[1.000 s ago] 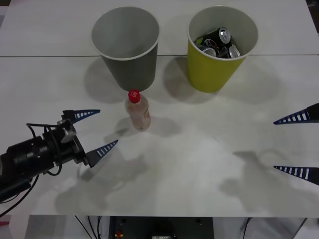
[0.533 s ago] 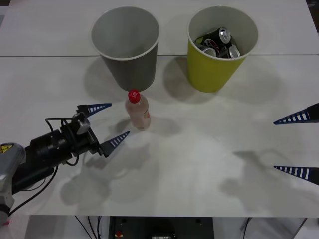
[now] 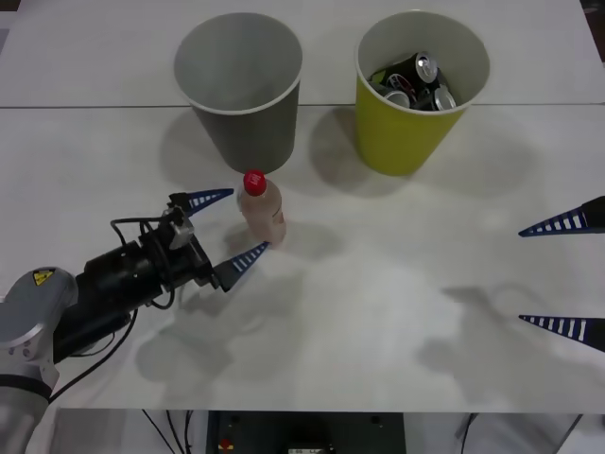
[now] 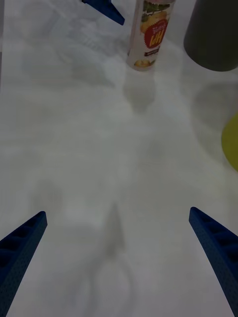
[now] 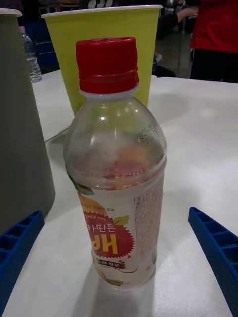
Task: Put the can into the green bin and the plastic bottle into the gray bin
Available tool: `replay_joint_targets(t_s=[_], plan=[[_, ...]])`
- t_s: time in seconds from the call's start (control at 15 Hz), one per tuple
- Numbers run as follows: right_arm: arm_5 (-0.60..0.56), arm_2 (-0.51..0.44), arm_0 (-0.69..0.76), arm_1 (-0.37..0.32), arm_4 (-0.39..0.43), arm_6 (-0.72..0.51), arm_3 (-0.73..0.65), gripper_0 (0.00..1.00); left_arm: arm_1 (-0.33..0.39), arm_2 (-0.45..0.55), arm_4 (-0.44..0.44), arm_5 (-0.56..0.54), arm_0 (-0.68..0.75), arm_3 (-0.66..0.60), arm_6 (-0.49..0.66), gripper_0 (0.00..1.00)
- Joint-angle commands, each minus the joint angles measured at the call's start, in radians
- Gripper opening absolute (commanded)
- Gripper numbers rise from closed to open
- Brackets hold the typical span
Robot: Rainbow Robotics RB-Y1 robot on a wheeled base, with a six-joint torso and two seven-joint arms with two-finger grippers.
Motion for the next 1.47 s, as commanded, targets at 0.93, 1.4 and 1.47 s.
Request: replay_joint_targets(t_s=[0.93,1.4,1.47], plan=[[0.0,0.0,0.0,0.0,0.0,0.0,0.0,1.0,-0.084,-0.024,-0.084,0.02,-0.151,0.147,0.009,1.0],[0.0,0.0,0.0,0.0,0.0,0.0,0.0,1.0,-0.088,-0.039,-0.084,0.02,-0.15,0.145,0.013,0.0],[0.0,0.0,0.0,0.0,0.0,0.0,0.0,1.0,-0.088,-0.041,-0.082,0.02,-0.15,0.145,0.013,0.0]])
